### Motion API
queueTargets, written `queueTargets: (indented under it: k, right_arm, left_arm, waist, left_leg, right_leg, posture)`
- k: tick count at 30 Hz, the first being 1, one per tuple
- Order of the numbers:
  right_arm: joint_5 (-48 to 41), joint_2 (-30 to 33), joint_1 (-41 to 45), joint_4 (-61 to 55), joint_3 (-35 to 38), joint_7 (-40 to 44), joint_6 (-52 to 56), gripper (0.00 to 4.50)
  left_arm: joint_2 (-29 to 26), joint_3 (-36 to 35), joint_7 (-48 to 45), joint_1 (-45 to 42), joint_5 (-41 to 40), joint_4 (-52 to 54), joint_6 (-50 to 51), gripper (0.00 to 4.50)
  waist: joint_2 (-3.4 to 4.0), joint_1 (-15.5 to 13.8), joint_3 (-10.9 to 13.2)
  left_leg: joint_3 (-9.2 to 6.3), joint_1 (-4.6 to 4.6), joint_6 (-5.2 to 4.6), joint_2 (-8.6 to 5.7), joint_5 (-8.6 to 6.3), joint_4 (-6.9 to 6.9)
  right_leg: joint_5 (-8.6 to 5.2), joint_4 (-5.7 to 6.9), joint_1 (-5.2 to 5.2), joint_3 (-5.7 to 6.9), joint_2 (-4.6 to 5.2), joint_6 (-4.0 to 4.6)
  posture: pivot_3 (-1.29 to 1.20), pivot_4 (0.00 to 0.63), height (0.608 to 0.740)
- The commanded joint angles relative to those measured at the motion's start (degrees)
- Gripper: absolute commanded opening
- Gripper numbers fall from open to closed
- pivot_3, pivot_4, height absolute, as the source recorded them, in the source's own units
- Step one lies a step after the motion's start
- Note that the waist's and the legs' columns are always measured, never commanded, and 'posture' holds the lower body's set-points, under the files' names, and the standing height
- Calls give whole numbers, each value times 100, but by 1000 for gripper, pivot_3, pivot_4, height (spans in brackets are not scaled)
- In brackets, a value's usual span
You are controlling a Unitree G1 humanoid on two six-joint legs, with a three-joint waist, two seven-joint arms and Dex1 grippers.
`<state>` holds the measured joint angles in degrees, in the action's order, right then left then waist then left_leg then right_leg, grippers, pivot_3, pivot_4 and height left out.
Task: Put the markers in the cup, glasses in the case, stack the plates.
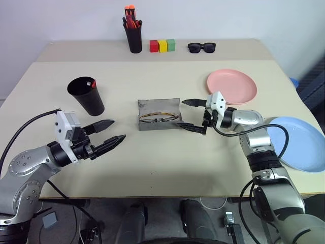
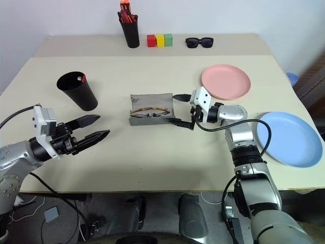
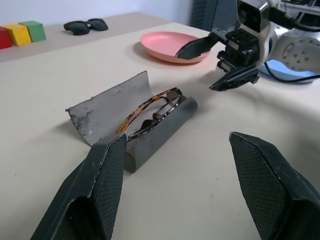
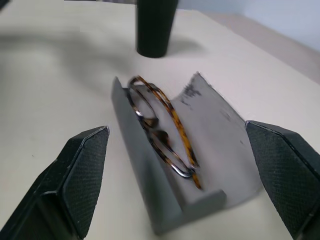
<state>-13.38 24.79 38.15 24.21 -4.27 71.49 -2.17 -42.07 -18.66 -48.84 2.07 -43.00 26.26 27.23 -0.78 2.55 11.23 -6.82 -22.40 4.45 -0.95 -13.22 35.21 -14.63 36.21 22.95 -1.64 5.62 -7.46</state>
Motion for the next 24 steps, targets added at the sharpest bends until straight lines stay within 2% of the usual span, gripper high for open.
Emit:
queueTargets:
  k: [1, 24]
  right_arm:
    - [-157, -10, 20, -167, -157, 332, 155, 4443]
    - [396, -344, 855, 1678, -527, 843, -544, 4443]
  left_arm:
    - [-13, -25, 14, 16, -14, 152, 6, 3358]
    - [48, -416, 500, 827, -278, 921, 129, 3358]
  waist:
    - [0, 0, 0]
    - [0, 3, 0]
  left_leg:
    - [0, 0, 0, 0, 0, 0]
    - [0, 0, 0, 0, 0, 0]
  right_leg:
    - [0, 0, 0, 0, 0, 0]
    - [0, 0, 1, 0, 0, 0]
  posture:
    - [0, 150, 740]
    - [0, 150, 740]
